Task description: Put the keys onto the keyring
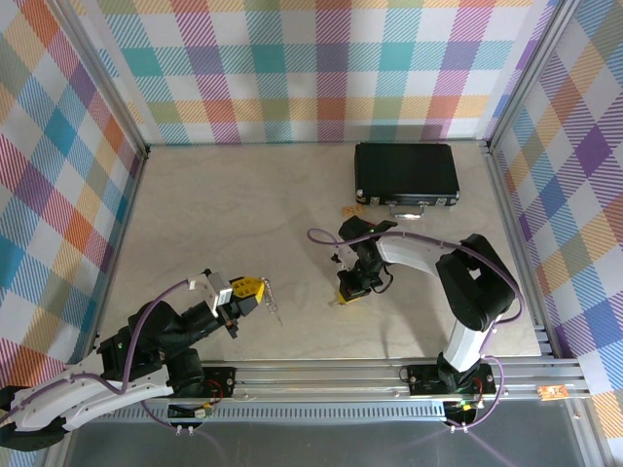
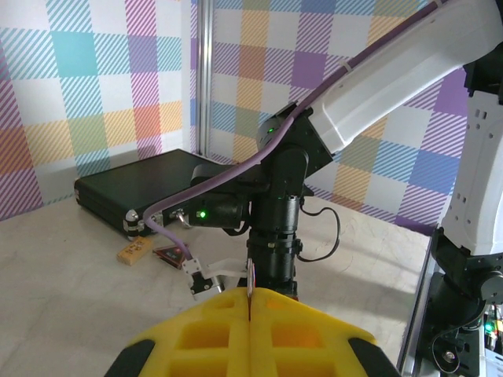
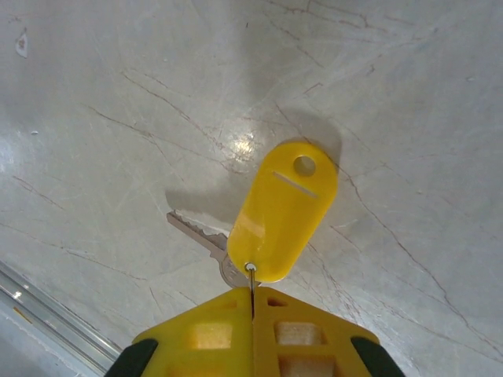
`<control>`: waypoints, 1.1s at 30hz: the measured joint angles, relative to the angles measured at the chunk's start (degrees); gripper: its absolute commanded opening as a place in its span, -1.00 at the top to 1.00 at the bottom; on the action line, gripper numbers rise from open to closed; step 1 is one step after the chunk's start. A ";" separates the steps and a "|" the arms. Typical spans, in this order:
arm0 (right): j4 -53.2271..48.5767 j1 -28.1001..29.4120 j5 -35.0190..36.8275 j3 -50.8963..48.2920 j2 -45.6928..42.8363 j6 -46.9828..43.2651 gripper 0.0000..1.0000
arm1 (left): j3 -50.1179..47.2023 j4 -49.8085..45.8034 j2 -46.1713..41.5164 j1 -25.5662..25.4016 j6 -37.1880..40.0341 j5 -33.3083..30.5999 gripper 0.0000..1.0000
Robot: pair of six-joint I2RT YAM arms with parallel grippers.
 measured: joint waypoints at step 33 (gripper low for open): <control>35.93 12.07 20.70 -34.91 -30.32 21.84 0.79 | 0.00 0.02 0.13 0.00 -0.02 0.04 1.00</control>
